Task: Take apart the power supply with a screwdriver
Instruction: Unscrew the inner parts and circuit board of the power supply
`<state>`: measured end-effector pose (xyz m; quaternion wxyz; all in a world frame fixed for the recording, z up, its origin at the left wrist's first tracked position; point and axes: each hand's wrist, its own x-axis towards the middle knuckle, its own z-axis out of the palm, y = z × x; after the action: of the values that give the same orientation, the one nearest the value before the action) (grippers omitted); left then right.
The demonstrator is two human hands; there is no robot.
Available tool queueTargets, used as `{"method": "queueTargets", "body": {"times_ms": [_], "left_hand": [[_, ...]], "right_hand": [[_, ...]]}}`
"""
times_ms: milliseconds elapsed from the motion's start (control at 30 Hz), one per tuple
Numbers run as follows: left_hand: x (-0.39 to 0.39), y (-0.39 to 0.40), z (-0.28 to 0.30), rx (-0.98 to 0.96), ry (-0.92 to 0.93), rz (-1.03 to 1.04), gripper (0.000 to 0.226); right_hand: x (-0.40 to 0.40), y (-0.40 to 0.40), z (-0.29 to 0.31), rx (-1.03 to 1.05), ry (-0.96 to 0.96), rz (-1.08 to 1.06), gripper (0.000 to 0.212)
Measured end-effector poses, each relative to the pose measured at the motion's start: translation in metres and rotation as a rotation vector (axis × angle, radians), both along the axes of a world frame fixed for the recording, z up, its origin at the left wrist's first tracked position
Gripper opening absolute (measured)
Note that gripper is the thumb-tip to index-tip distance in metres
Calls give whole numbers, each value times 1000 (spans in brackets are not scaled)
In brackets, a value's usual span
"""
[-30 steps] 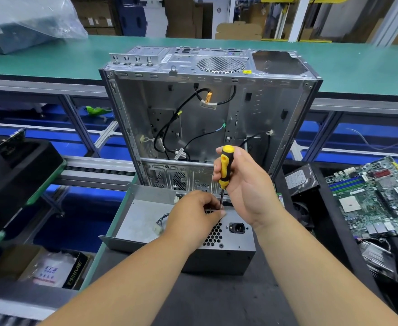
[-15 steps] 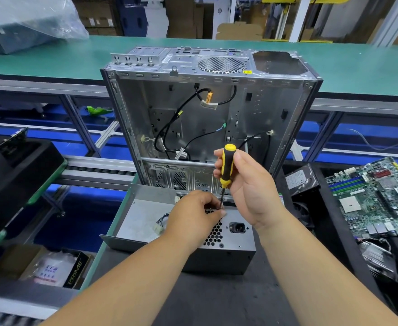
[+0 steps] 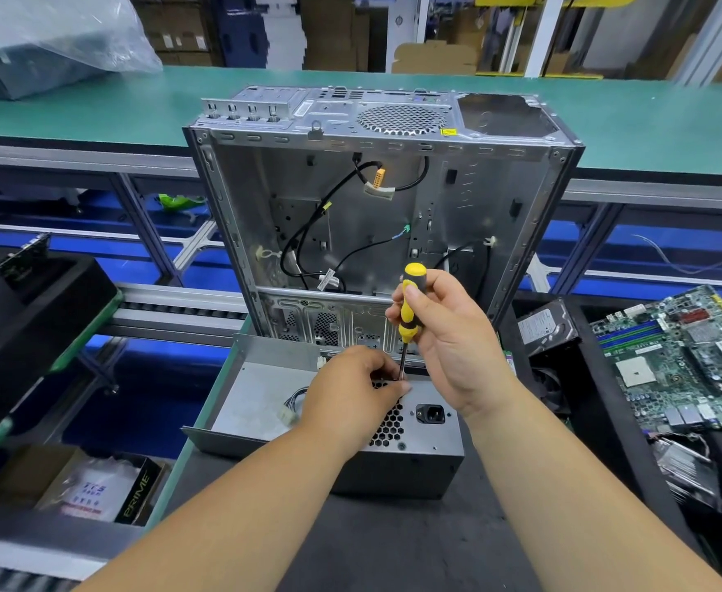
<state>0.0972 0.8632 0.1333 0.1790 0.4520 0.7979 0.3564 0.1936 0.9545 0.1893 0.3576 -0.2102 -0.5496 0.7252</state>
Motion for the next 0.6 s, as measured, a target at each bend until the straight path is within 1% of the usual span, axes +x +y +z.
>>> {"method": "queueTargets", "body": {"times_ms": [233,367,500,600], "left_hand": [[0,0,-1,15,1,-13,16],[1,-1,0,9,-1,-6,17],[1,-1,1,-3,7,-9,15],[1,-2,1,0,2,-10,12]], "right_hand": [[3,0,-1,45,-36,-27,30],[7,-2,0,5,12,1,38],[5,-6,1,-78,101,15,36],[2,-8,4,-132,160,31,28]]}}
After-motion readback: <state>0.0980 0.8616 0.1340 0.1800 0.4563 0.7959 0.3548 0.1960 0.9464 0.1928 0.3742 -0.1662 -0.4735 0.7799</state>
